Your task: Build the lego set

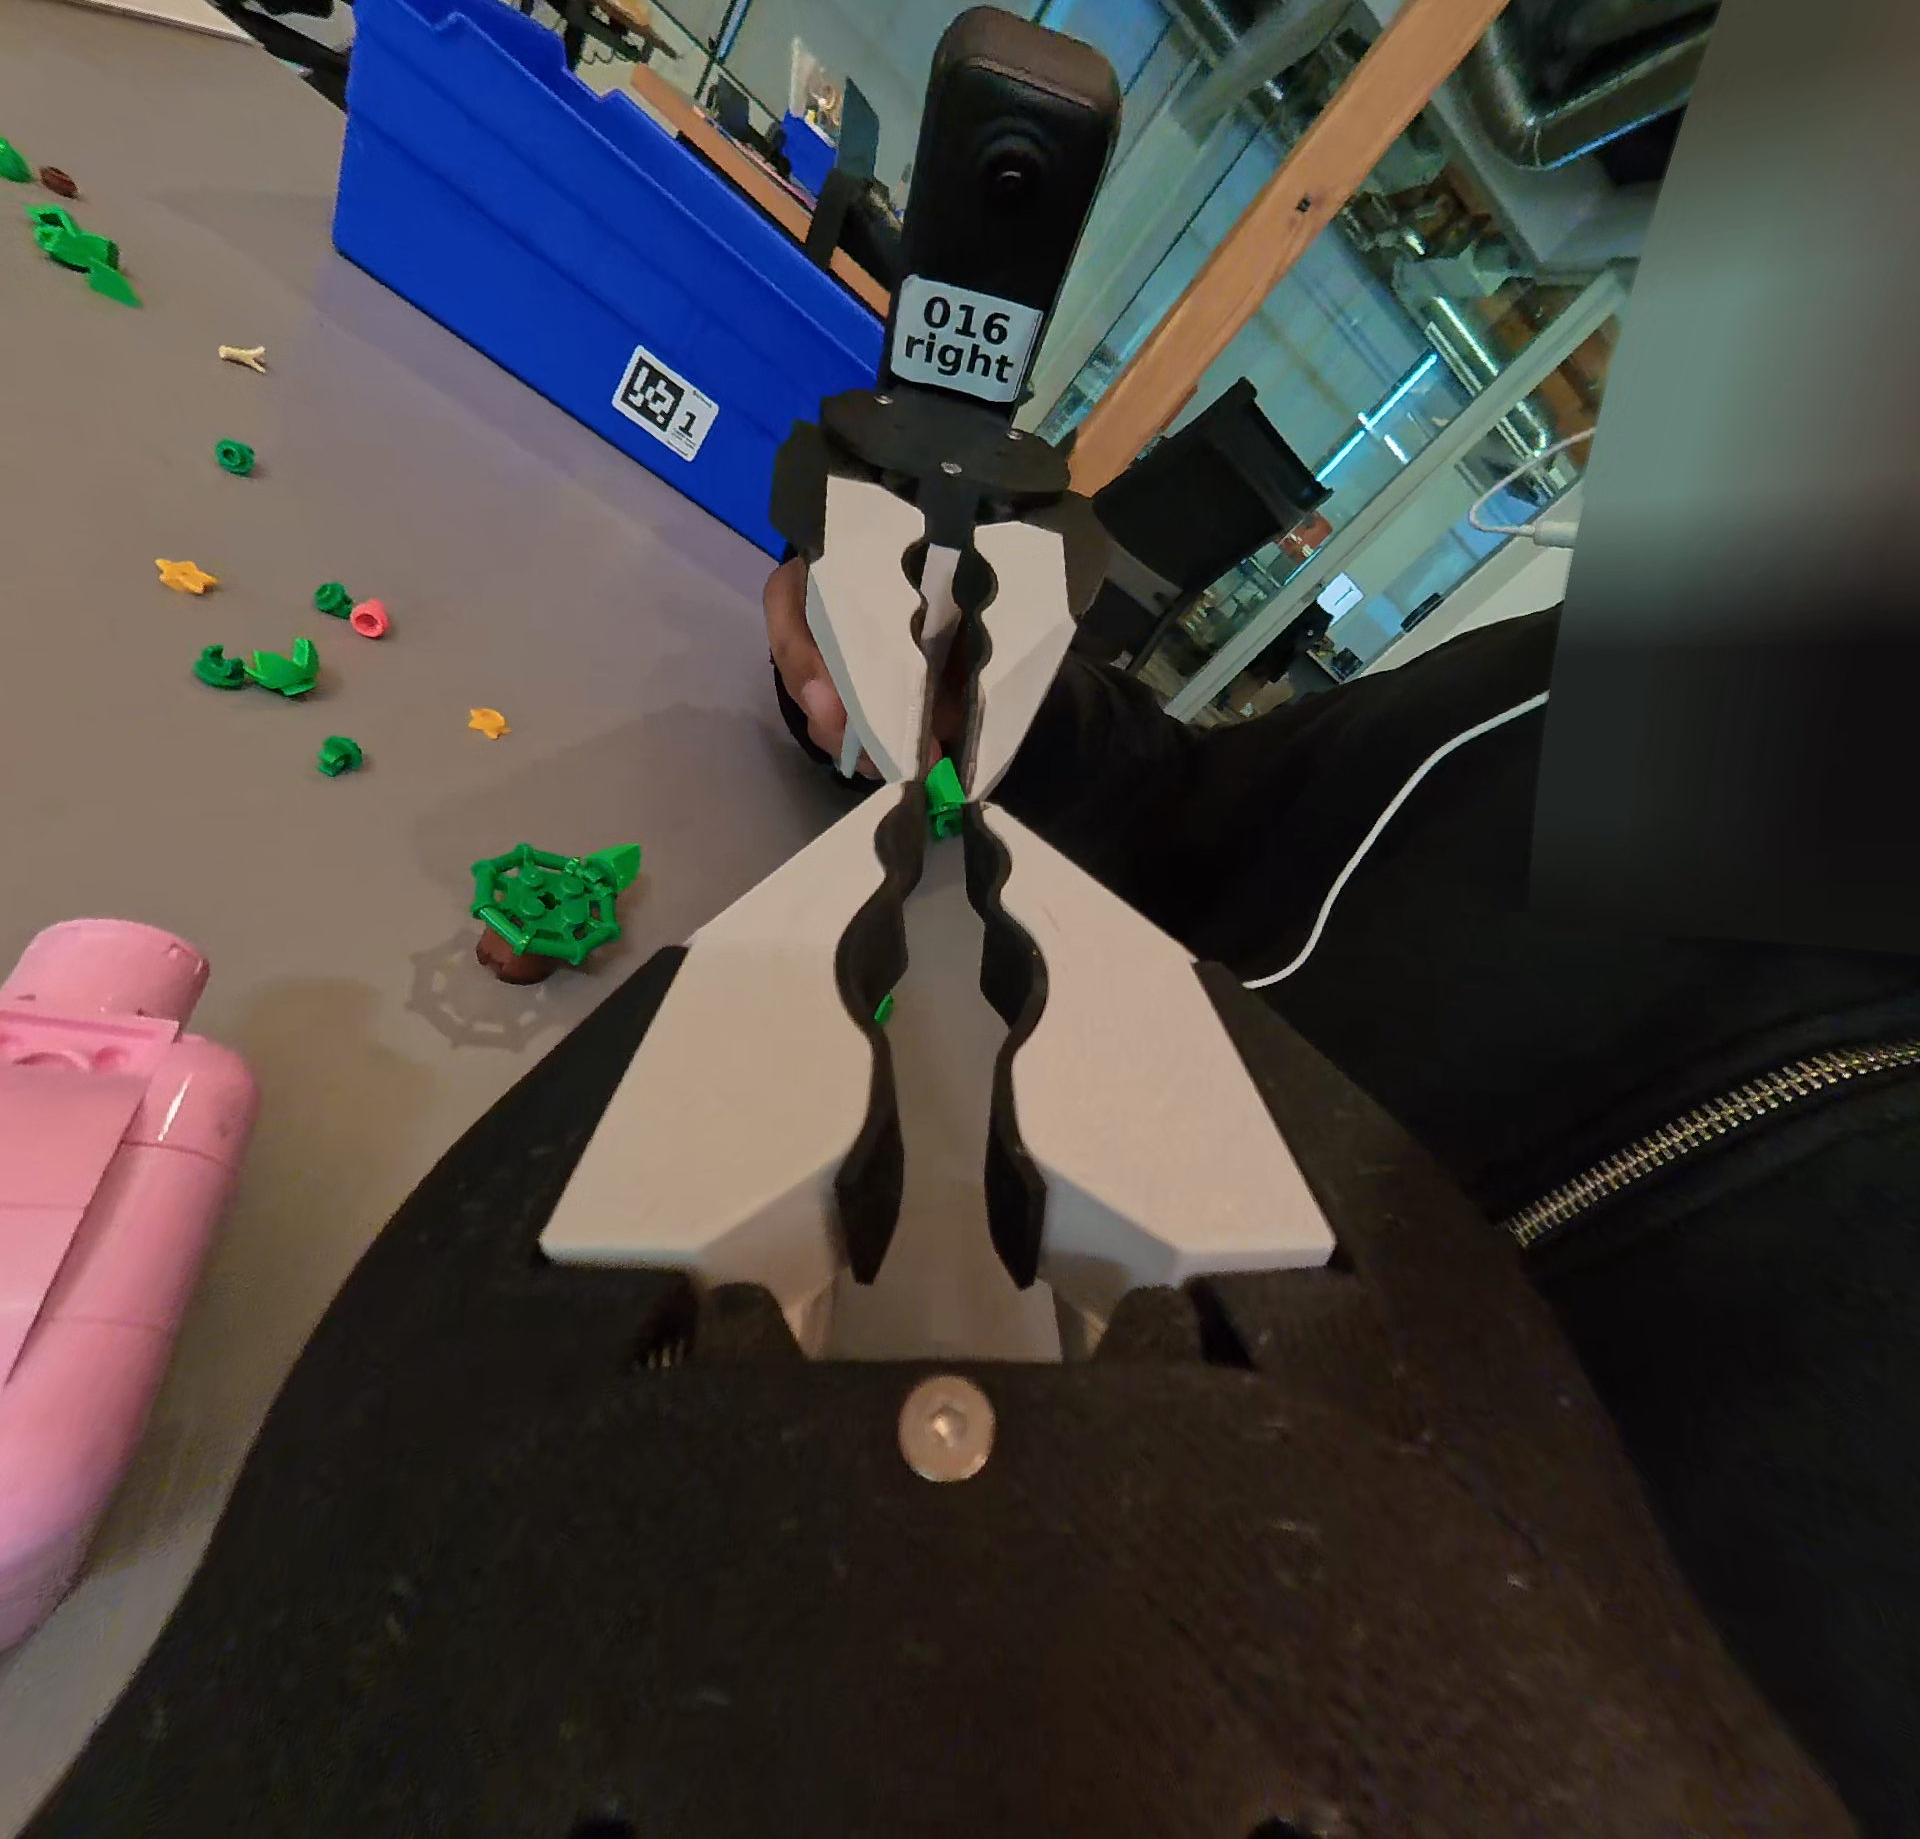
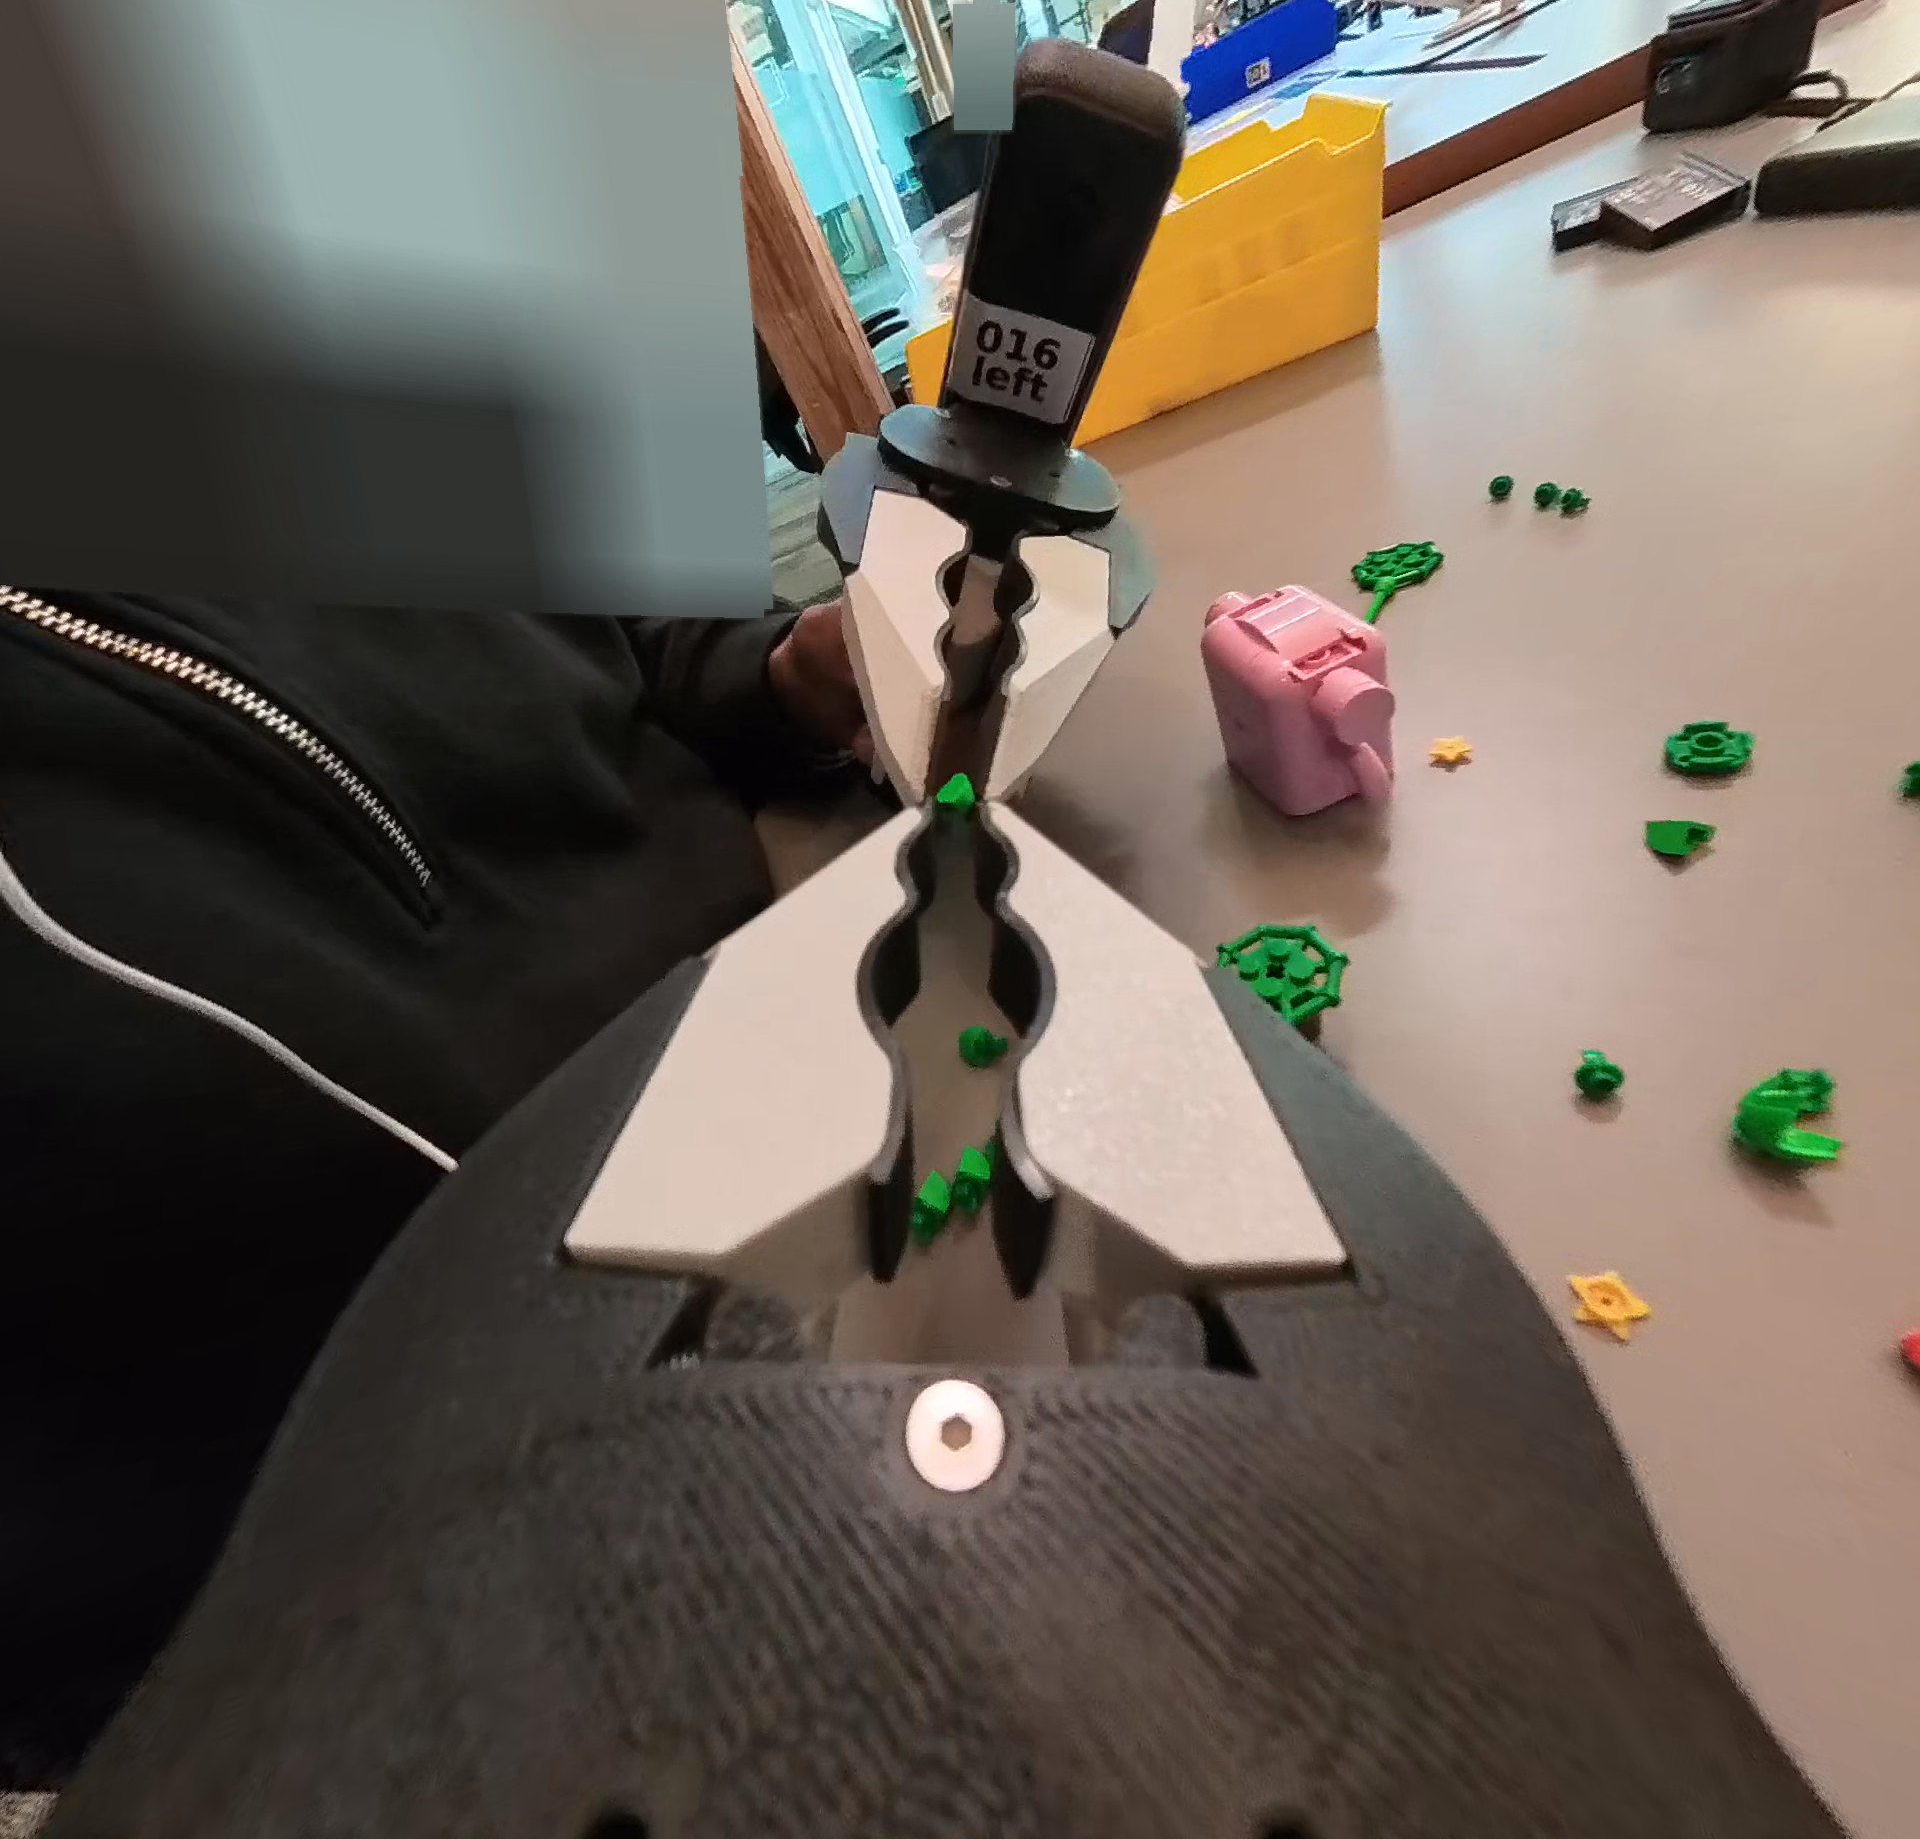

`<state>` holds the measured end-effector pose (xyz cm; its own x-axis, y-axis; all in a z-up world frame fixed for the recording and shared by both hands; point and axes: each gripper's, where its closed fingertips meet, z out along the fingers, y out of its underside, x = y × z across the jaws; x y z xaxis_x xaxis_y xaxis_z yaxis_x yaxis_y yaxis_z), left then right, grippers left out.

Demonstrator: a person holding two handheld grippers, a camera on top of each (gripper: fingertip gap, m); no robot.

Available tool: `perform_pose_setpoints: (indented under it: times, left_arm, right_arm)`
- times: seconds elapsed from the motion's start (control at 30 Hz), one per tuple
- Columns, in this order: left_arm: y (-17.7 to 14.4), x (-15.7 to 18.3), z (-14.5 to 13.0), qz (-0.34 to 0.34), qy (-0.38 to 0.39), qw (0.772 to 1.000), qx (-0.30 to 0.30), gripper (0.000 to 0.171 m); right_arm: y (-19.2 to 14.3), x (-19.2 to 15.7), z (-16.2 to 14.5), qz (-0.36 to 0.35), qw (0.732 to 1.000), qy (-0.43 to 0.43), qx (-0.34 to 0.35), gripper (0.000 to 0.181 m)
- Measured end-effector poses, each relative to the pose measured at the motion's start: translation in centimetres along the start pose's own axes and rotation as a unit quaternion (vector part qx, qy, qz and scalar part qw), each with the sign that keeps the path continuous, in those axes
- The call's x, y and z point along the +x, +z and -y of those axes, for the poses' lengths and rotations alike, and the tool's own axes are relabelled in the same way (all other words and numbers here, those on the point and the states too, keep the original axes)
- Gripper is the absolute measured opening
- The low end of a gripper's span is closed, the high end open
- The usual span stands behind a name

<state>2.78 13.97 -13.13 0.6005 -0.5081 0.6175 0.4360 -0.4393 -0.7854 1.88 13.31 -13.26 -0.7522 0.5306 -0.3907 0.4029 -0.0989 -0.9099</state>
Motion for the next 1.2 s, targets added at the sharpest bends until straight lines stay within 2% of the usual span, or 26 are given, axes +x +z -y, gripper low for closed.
perform_pose_setpoints:
  times: [0.23, 0.33, 0.47, 0.8, 0.9, 1.2]
  left_arm:
    - [0.05, 0.04, 0.02, 0.008, 0.018, 1.0, -0.001, 0.004]
    - [-0.02, -0.25, 0.13, 0.023, 0.027, 0.999, 0.002, 0.012]
    - [0.04, -0.41, -0.07, 0.033, 0.035, 0.999, -0.005, 0.0]
    - [-0.11, -0.51, 0.19, 0.038, 0.041, 0.998, 0.002, 0.004]
    - [-0.06, -0.3, 0.23, 0.034, 0.045, 0.998, 0.003, 0.009]
    - [-0.21, -0.78, 0.25, 0.076, 0.088, 0.993, -0.004, 0.003]
  right_arm:
    - [-0.04, -0.01, 0.06, 0.008, 1.0, 0.012, 0.004, 0.002]
    - [-0.19, 0.29, 0.43, -0.001, 1.0, 0.01, 0.016, 0.001]
    - [-0.31, 0.39, 0.62, -0.003, 1.0, 0.01, 0.022, 0.001]
    - [-0.27, 0.39, 0.65, -0.012, 1.0, -0.004, 0.02, 0.001]
    - [-0.3, 0.62, 0.58, -0.022, 1.0, -0.01, 0.016, 0.0]
    - [-0.14, 0.79, 0.4, -0.036, 0.999, -0.026, 0.007, 0.0]
